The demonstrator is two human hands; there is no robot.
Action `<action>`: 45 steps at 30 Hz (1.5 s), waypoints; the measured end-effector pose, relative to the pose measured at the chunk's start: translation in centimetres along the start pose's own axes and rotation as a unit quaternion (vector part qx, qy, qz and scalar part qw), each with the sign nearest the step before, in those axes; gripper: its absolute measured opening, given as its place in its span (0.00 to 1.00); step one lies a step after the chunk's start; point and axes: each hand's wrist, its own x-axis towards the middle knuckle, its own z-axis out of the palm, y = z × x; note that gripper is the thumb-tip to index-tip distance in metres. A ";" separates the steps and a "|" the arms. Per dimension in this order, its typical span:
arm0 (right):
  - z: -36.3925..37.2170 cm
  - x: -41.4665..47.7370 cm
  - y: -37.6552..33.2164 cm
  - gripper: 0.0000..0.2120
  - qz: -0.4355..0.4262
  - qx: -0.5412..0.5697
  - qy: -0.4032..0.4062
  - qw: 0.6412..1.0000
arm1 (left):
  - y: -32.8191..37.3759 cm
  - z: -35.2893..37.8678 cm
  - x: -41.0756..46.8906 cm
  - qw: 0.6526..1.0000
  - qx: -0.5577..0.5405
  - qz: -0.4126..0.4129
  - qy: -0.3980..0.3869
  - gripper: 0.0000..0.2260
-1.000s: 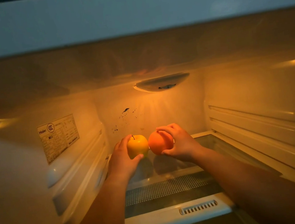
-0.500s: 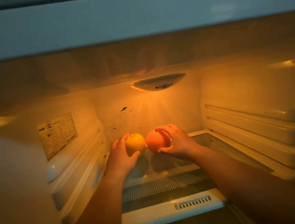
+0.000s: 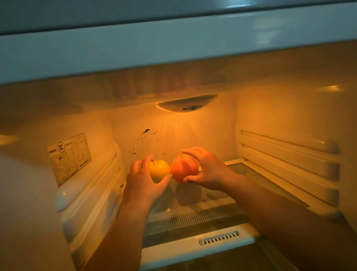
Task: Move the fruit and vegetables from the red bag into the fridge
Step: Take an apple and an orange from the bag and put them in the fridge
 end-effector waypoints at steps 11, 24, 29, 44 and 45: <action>-1.9 -4.8 -3.4 0.31 -0.002 -0.019 -0.037 0.999 | 2.3 -3.7 -4.5 0.996 0.027 0.080 0.025 0.24; -2.3 -12.0 -5.9 0.25 -0.029 -0.009 0.001 1.000 | 1.9 -6.9 -12.2 0.988 0.028 0.145 -0.034 0.22; -2.8 -17.1 -7.6 0.25 -0.038 -0.015 0.020 0.999 | 0.9 -7.7 -16.3 0.983 0.006 0.165 -0.079 0.25; 1.4 -36.0 -18.2 0.23 0.051 -0.004 0.005 0.999 | -5.0 -13.7 -31.9 0.958 -0.049 0.200 -0.202 0.18; 1.8 -37.8 -19.2 0.23 0.077 -0.008 -0.019 0.997 | -5.6 -13.9 -33.6 0.954 -0.050 0.192 -0.225 0.18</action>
